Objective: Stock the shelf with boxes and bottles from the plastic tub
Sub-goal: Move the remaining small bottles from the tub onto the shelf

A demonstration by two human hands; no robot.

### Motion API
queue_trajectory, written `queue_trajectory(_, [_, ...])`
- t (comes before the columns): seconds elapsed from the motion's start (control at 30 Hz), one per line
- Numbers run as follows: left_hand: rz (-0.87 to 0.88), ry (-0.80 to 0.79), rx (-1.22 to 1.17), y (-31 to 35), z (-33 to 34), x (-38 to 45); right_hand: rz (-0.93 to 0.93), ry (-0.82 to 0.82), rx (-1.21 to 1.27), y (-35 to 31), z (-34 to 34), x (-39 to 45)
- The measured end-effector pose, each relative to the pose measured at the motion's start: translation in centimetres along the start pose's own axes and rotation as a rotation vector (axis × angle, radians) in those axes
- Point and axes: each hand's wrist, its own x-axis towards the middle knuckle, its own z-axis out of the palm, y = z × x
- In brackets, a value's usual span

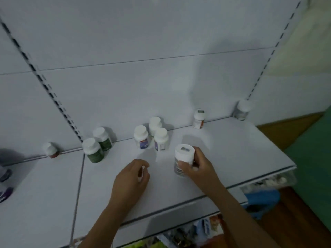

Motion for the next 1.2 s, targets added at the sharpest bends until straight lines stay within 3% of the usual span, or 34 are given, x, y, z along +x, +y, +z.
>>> queue_trajectory(0.13, [0.236,-0.261,-0.107,4.4,5.3,2.2,0.016,0.247,0.034,0.4,-6.6,-0.1])
queue_trajectory(0.23, [0.338,-0.340,-0.125,7.3,9.0,4.3,0.101,0.388,0.207,1.0,-11.5,0.1])
queue_trajectory(0.4, [0.348,-0.324,-0.076,10.9,14.3,8.3,0.205,0.420,0.435,2.0,-18.2,1.5])
queue_trajectory(0.57, [0.303,-0.387,0.050,14.2,19.0,11.9,0.260,0.414,0.487,3.3,-23.7,4.8])
queue_trajectory(0.67, [0.265,-0.368,0.079,16.1,21.4,13.4,0.248,0.416,0.383,4.4,-26.3,7.4])
queue_trajectory(0.77, [0.264,-0.289,0.151,16.9,22.6,14.1,0.182,0.430,0.071,6.3,-27.5,9.7])
queue_trajectory(0.9, [0.262,-0.248,0.170,16.7,22.9,14.4,0.117,0.310,-0.312,9.8,-26.9,11.4])
queue_trajectory(1.1, [0.240,-0.245,0.160,16.6,22.9,14.4,0.055,0.300,-0.497,11.9,-26.5,12.9])
queue_trajectory(1.2, [0.233,-0.244,0.153,16.9,22.7,14.4,0.060,0.376,-0.526,12.1,-26.4,13.5])
